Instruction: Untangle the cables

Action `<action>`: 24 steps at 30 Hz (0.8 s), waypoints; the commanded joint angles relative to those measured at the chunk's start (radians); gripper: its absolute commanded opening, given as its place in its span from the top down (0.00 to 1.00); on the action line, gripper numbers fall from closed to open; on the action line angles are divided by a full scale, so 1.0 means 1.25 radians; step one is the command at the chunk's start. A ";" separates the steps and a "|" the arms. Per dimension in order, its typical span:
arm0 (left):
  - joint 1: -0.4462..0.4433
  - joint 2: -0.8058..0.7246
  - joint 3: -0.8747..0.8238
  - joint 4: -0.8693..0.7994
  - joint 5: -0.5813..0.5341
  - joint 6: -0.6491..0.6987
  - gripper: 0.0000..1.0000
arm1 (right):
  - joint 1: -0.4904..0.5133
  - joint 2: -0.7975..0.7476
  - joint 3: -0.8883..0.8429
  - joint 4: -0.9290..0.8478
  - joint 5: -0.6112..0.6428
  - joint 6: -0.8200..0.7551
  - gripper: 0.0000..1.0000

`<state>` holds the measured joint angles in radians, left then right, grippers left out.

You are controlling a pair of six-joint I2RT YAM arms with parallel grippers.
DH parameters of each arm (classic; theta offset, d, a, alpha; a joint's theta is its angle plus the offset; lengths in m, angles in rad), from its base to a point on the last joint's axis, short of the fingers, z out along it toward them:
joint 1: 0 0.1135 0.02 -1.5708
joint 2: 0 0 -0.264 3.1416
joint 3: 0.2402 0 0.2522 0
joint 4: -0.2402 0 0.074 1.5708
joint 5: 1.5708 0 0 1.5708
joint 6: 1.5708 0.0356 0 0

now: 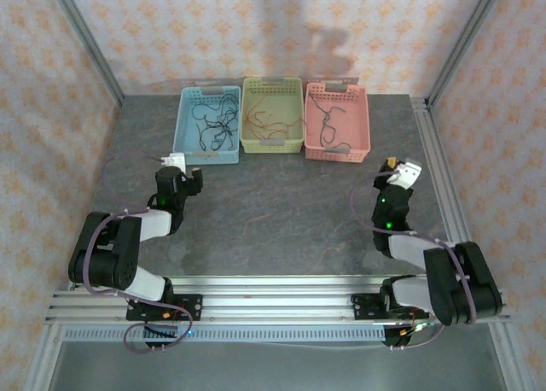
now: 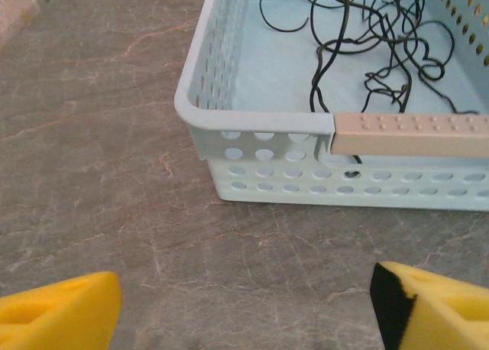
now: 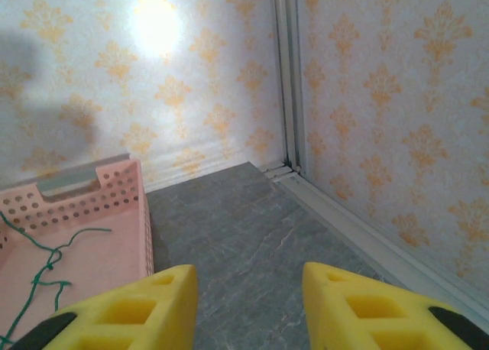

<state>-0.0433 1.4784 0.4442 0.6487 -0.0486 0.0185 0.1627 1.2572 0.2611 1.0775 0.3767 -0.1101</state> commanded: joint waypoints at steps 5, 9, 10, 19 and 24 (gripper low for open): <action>0.004 0.005 0.008 0.029 0.003 0.005 0.00 | -0.007 0.182 -0.009 0.028 -0.047 0.009 0.57; 0.005 0.005 0.008 0.030 0.003 0.004 0.00 | -0.041 0.274 0.025 0.063 -0.189 -0.015 0.52; 0.004 0.005 0.008 0.031 0.003 0.004 0.00 | -0.041 0.248 0.033 0.011 -0.189 -0.010 0.53; 0.005 0.005 0.008 0.030 0.003 0.004 0.00 | -0.092 0.244 0.099 -0.128 -0.185 0.060 0.46; 0.005 0.005 0.008 0.030 0.003 0.005 0.00 | -0.092 0.236 0.087 -0.118 -0.180 0.060 0.01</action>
<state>-0.0433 1.4784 0.4442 0.6563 -0.0395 0.0174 0.0494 1.5627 0.3805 0.9337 0.1551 -0.0483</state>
